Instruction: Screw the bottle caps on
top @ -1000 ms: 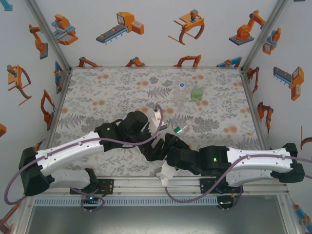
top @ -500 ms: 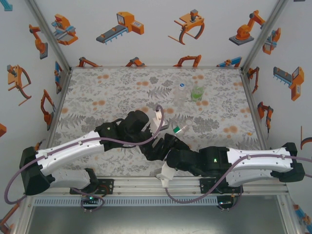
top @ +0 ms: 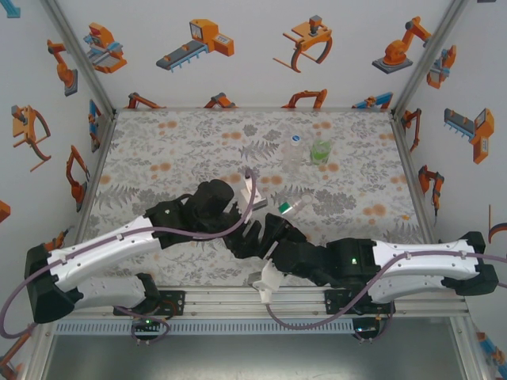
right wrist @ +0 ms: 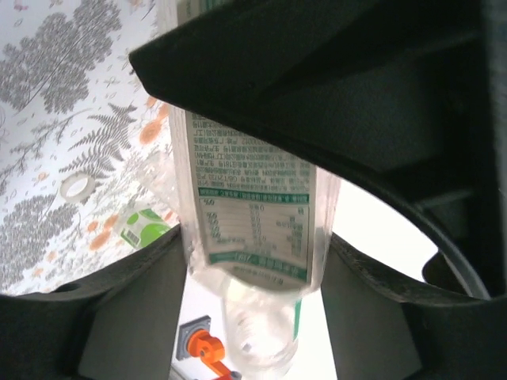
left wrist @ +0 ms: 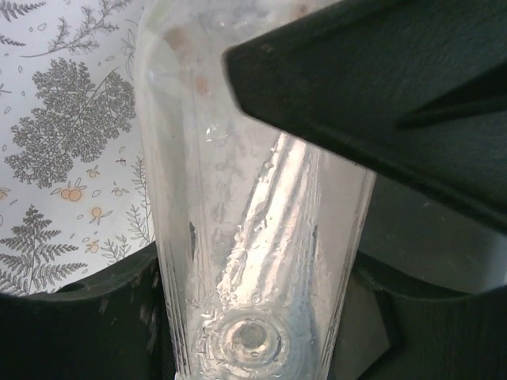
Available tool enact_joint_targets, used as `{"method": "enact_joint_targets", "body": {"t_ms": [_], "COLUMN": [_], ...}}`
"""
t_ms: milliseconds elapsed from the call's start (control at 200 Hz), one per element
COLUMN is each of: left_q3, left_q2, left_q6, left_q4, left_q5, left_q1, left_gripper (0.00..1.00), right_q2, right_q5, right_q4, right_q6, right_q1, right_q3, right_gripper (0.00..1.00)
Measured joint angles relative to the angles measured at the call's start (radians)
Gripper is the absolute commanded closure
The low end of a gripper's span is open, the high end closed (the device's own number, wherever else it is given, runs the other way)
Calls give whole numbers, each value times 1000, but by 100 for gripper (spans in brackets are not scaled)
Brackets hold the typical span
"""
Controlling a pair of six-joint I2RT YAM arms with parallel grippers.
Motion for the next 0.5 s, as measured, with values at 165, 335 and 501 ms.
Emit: {"method": "enact_joint_targets", "body": {"t_ms": [165, 335, 501], "left_q3": [-57, -85, -104], "left_q2": [-53, -92, -143], "left_q6": [-48, -69, -79], "left_q4": [1, 1, 2], "left_q5": [-69, -106, -138], "left_q1": [74, 98, 111], "left_gripper": [72, 73, 76], "right_q2": [-102, -188, -239], "right_q5": [3, -23, -85], "right_q4": [18, 60, 86], "right_q6": [60, 170, 423], "right_q1": [5, -40, -259], "right_q3": [-15, -48, -53], "right_gripper": [30, 30, 30]}}
